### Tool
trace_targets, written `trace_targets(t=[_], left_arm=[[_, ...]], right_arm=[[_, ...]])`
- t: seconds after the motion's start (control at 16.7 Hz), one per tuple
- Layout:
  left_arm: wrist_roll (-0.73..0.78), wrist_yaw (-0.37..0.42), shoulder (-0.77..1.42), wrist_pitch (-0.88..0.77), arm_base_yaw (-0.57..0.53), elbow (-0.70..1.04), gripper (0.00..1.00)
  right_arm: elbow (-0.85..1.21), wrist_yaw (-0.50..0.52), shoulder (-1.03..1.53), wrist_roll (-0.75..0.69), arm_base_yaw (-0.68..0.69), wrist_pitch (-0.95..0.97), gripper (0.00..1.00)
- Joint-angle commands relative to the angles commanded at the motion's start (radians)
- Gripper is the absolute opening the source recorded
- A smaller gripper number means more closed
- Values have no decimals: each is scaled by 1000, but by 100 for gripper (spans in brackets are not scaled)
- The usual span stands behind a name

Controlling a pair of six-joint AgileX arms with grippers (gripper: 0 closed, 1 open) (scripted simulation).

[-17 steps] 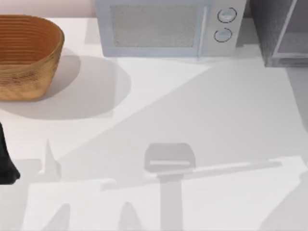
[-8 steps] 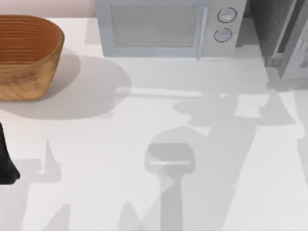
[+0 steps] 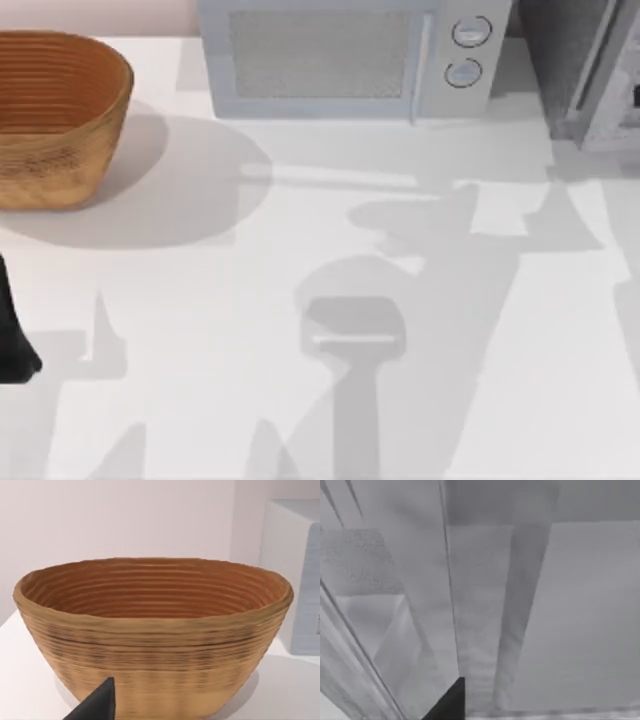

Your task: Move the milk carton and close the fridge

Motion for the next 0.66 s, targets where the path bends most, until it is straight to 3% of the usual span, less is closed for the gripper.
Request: trace_targets(t=[0.66], left_arm=[[0, 0, 0, 0, 0, 0, 100]], right_arm=[[411, 7, 321, 1, 3, -81, 100]])
